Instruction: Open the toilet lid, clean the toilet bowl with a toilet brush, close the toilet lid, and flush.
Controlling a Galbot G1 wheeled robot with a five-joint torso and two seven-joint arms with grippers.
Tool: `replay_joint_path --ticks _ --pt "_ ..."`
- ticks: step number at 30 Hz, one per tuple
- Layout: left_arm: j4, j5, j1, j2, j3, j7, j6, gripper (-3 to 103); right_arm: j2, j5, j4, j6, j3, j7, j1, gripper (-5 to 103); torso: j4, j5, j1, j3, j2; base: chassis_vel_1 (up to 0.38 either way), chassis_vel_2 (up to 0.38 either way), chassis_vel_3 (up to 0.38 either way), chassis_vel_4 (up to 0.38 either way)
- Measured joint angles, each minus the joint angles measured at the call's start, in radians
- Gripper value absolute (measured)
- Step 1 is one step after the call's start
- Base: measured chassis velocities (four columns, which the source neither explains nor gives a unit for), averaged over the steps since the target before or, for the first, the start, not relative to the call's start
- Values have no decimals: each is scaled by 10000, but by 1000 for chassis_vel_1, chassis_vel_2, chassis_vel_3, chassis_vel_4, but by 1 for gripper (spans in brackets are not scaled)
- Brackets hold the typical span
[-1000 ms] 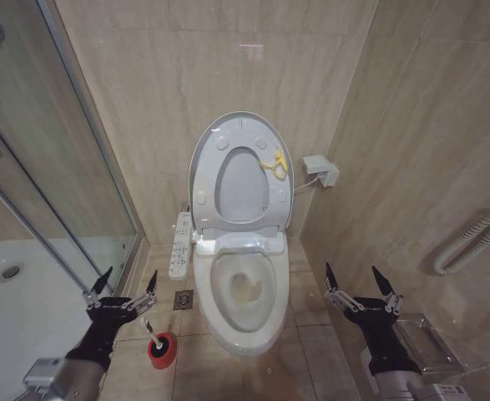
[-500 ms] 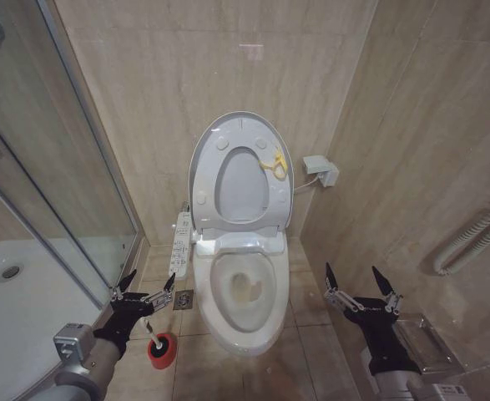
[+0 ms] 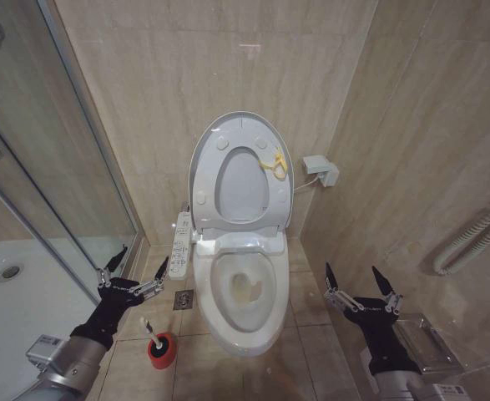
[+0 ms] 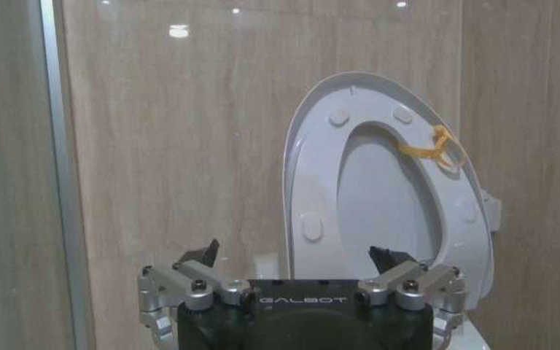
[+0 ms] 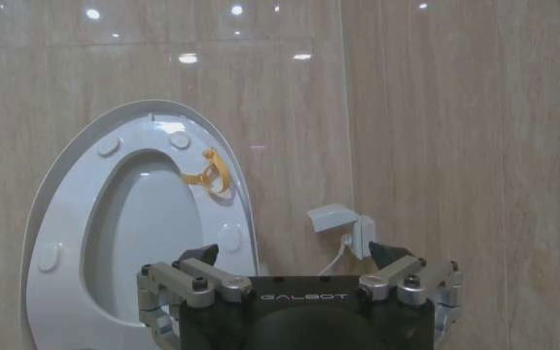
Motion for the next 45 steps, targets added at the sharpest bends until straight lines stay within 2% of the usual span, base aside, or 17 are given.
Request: replay_joint_path --ticks 5,7,9,10,18,19,22,26,29,30,33,34,37,38,40,41,45 --pt "13 9 11 8 -6 15 -66 100 0 0 0 0 0 0 0 100 -1 0 0 0 0 0 0 0 0" --pt "131 7 76 34 18 28 -319 100 0 0 0 0 0 0 0 100 -2 1 0 -1 0 0 0 0 0" --pt "615 -18 376 119 171 56 -1111 100 0 0 0 0 0 0 0 100 4 -3 0 0 0 0 0 0 0" --pt "669 -37 406 128 210 65 -1226 100 0 0 0 0 0 0 0 100 3 -3 0 -1 0 0 0 0 0" --pt "931 -123 745 155 276 278 -1848 101 0 1 0 0 0 0 0 100 -1 0 0 -1 0 0 0 0 0" --pt "905 -158 820 171 263 306 -1875 97 0 0 0 0 0 0 0 100 -1 0 0 -1 0 0 0 0 0" --pt "808 -189 916 170 251 342 -1921 97 0 0 0 0 0 0 0 100 0 1 0 -1 0 0 0 0 0" --pt "1096 -126 1078 167 225 396 -2341 97 0 0 0 0 0 0 0 100 -1 3 0 -1 0 0 0 0 0" --pt "2706 156 1313 19 199 419 -3508 100 0 0 0 0 0 0 0 100 0 1 0 0 1 0 0 0 0" --pt "2706 156 1313 19 199 419 -3508 100 0 0 0 0 0 0 0 100 0 1 0 0 1 0 0 0 0" --pt "3968 390 1424 -74 206 470 -4426 96 0 0 0 0 -1 0 0 100 1 -1 0 0 0 0 0 0 0" --pt "3968 390 1424 -74 206 470 -4426 96 0 0 0 0 -1 0 0 100 1 -1 0 0 0 0 0 0 0" --pt "4994 431 1350 -79 325 790 -5212 96 0 0 -1 0 0 0 0 100 1 0 -1 0 0 0 0 0 0" --pt "4994 431 1350 -79 325 790 -5212 96 0 0 -1 0 0 0 0 100 1 0 -1 0 0 0 0 0 0" --pt "6309 498 953 -76 471 1265 -5891 96 0 0 0 0 0 0 1 100 -1 0 -1 0 0 0 0 0 0" --pt "6309 498 953 -76 471 1265 -5891 96 0 0 0 0 0 0 1 100 -1 0 -1 0 0 0 0 0 0" --pt "7950 592 174 -58 620 1466 -6330 99 0 0 0 0 -1 0 0 100 0 -1 -1 0 0 0 0 0 0"
